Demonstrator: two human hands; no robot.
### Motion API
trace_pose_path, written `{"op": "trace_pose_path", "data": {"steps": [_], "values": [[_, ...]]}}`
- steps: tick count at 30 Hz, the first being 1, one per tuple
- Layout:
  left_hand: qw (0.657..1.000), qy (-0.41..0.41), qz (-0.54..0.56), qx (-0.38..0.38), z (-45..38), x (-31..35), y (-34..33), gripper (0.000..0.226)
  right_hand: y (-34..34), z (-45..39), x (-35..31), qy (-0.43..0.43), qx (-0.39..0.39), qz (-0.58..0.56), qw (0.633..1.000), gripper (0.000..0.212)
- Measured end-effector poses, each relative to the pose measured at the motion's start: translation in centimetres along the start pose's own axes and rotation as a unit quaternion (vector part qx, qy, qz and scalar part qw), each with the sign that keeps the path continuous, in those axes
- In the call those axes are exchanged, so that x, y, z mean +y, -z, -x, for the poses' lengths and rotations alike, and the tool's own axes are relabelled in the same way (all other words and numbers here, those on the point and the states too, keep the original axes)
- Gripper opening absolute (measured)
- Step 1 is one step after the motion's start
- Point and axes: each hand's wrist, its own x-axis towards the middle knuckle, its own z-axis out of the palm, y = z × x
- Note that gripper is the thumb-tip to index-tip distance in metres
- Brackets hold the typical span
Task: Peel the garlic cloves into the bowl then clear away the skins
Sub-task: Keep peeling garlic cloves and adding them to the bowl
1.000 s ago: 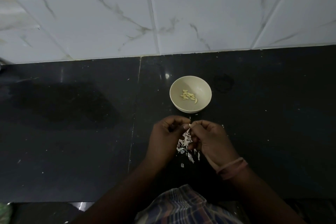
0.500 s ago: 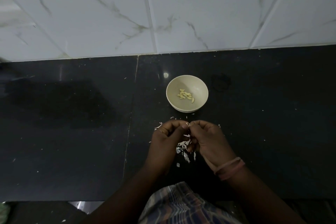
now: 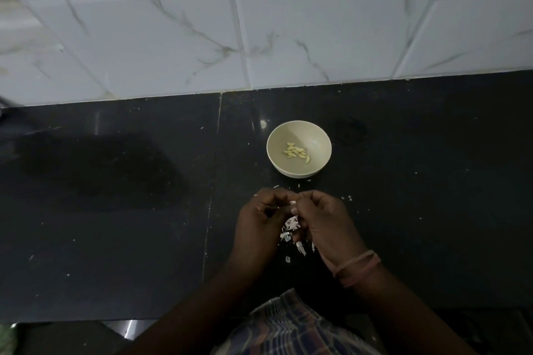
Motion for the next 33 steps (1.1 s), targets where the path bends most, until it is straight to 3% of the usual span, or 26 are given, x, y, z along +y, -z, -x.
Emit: {"op": "trace_pose_path", "data": {"steps": [2, 4, 8, 13, 17, 21, 27, 33], "values": [[1.0, 0.009, 0.007, 0.011, -0.1, 0.5, -0.3, 0.022, 0.0, 0.0, -0.1, 0.0, 0.001, 0.003, 1.0, 0.018], [0.99, 0.068, 0.123, 0.012, 0.1, 0.6, -0.6, 0.016, 0.0, -0.1, 0.0, -0.001, 0.004, 0.005, 1.0, 0.017], [0.927, 0.173, 0.332, 0.026, 0.1, -0.2, -0.8, 0.009, 0.0, -0.4, 0.7, -0.012, 0.011, -0.01, 1.0, 0.017], [0.877, 0.253, 0.408, 0.031, 0.1, -0.8, -0.8, 0.016, -0.2, -0.4, 1.3, -0.025, 0.031, 0.001, 0.999, 0.021], [0.848, 0.273, 0.449, 0.069, -0.3, -0.8, -0.6, 0.013, 0.1, -0.6, 1.6, -0.018, 0.073, 0.012, 0.997, 0.023], [0.848, 0.267, 0.454, 0.06, -0.4, -0.7, -0.1, 0.017, 0.8, -0.6, 1.6, 0.058, 0.087, 0.139, 0.985, 0.008], [0.866, 0.263, 0.423, 0.041, -0.2, -1.1, -0.2, 0.026, 1.1, -0.8, 1.7, 0.162, 0.141, 0.271, 0.938, 0.025], [0.903, 0.228, 0.363, 0.038, 0.0, -1.2, -0.4, 0.029, 0.8, -1.0, 2.1, 0.172, 0.104, 0.307, 0.93, 0.009]]}}
